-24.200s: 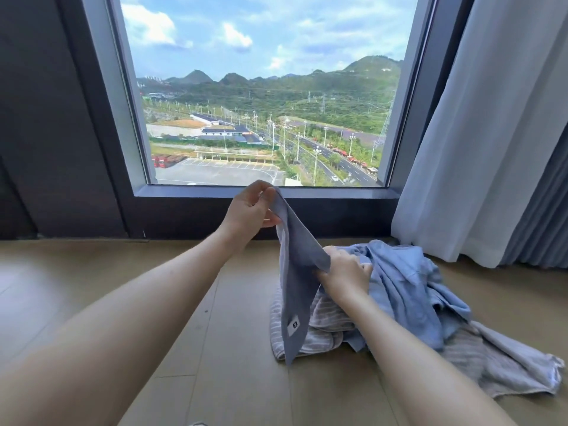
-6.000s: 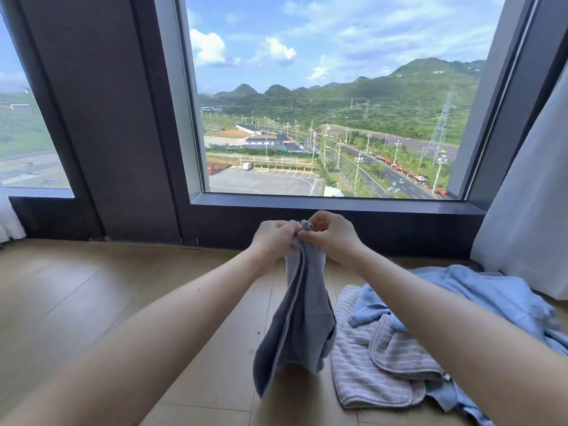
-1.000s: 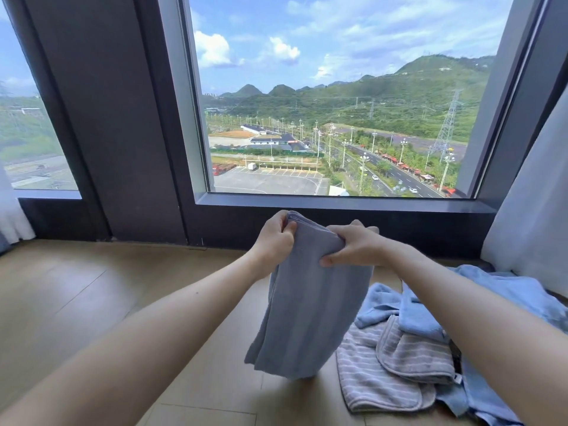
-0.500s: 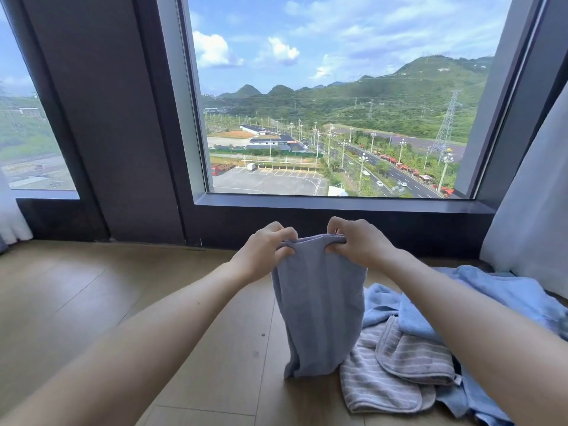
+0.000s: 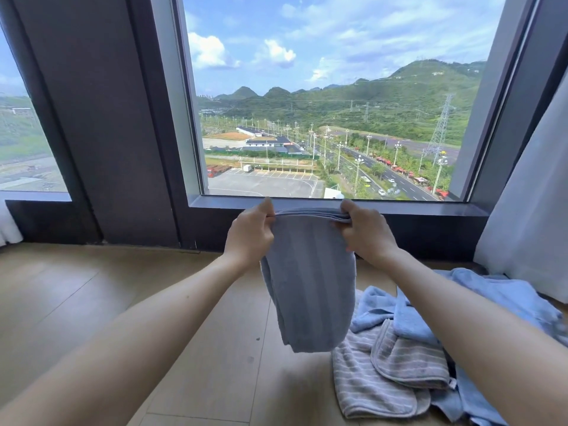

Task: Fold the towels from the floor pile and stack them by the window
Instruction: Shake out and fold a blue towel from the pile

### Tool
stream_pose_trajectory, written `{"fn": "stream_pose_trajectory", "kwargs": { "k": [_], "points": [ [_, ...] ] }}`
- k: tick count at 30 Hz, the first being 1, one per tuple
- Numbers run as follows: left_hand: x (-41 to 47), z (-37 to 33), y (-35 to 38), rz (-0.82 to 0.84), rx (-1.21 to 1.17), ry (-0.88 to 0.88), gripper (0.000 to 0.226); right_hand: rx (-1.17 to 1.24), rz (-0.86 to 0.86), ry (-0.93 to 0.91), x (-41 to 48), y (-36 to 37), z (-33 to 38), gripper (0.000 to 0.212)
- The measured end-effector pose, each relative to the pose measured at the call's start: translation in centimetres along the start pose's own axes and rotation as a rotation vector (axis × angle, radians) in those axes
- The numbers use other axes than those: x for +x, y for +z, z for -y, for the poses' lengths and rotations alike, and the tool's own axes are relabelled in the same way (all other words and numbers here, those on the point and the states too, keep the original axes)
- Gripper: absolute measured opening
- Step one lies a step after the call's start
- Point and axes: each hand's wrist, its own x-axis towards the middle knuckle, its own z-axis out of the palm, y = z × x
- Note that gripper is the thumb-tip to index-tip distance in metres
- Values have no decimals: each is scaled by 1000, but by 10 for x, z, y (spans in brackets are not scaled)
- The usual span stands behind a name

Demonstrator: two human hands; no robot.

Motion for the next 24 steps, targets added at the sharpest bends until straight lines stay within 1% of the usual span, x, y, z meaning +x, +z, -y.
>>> {"fn": "stream_pose_trajectory", "kwargs": {
  "k": [2,6,9,11,13,14,15,16,18,19,20,21,22,23,24],
  "points": [
    [1,-1,0,-26,54,18,8,71,15,17,2,-1,-1,14],
    [-2,3,2,-32,155,86,13,151,67,36,-3,-2,-3,9],
    [3,2,-2,-46,143,100,18,220,41,66,-2,-3,2,22],
    [4,3,-4,8,147,71,21,294,57,107,-2,-4,6,27],
    [3,8,-6,75,103,20,23,337,67,141,-4,-4,9,20],
    [4,8,-8,87,55,16,24,309,37,131,-3,-4,10,13],
    [7,6,-11,65,-7,32,23,286,-24,118,-2,-6,10,9],
    [12,2,-15,-9,-68,65,21,295,-112,101,0,-9,13,10],
    [22,-9,-21,-220,-151,152,18,398,-316,33,0,-18,25,16],
    [26,-12,-23,-246,-150,171,19,425,-386,7,-2,-21,27,17],
    [30,-12,-21,-131,-72,161,20,387,-368,-10,-3,-23,26,18],
    [28,-11,-17,107,92,119,22,214,-223,-27,-7,-21,24,21],
    [23,-8,-13,384,266,63,23,-9,15,-27,-13,-16,19,22],
    [19,-4,-8,560,365,2,23,-153,206,11,-16,-10,11,21],
    [17,-2,-6,601,382,-31,22,-212,276,39,-16,-9,3,21]
  ]
}}
